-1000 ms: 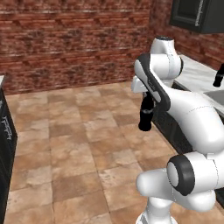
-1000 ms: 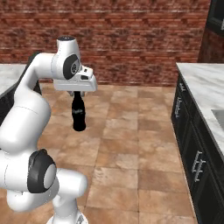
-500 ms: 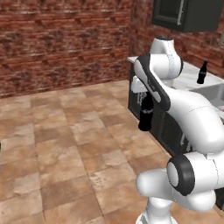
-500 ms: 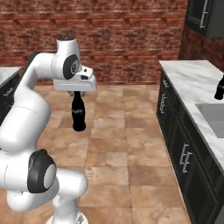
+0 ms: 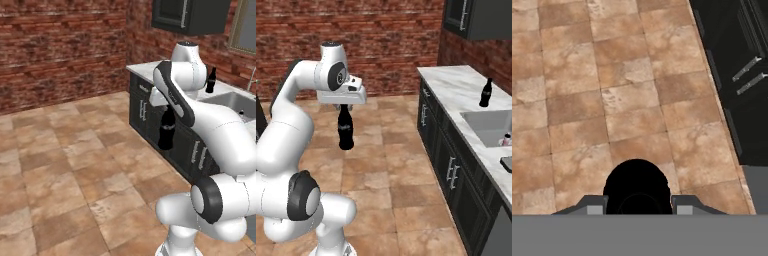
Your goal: Place the large bottle from the dining counter next to the other large bottle outside the sink, and place the small bottle from the dining counter next to the other small bottle inside the sink.
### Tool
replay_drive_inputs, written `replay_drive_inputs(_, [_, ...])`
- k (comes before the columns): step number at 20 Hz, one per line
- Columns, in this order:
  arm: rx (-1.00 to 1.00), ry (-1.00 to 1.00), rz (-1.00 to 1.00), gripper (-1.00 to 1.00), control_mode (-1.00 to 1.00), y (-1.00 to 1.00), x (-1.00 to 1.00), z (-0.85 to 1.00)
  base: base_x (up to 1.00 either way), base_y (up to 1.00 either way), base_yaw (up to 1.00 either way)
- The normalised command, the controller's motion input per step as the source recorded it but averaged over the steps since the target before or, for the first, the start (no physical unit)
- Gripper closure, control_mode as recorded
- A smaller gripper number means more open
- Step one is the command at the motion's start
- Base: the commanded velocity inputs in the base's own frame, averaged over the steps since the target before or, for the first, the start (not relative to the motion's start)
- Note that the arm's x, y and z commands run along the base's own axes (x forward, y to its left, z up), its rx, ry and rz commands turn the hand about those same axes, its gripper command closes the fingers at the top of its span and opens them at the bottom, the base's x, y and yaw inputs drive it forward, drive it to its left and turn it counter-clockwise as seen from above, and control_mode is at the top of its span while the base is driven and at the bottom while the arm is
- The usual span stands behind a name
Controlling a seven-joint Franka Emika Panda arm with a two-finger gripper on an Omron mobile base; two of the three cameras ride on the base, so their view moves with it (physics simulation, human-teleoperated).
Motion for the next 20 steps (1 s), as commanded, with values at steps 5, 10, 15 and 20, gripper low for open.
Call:
replay_drive_inputs(5, [0.0,0.0,0.0,1.0,1.0,0.0,0.0,0.0,0.01,0.01,-0.25])
replay_drive_inputs(10, [0.0,0.0,0.0,1.0,1.0,0.0,0.0,0.0,0.91,0.2,-0.07])
replay_drive_inputs(15, [0.0,0.0,0.0,1.0,1.0,0.0,0.0,0.0,1.0,0.0,0.0])
replay_drive_inputs(20, [0.0,0.0,0.0,1.0,1.0,0.0,0.0,0.0,0.76,-0.46,-0.06])
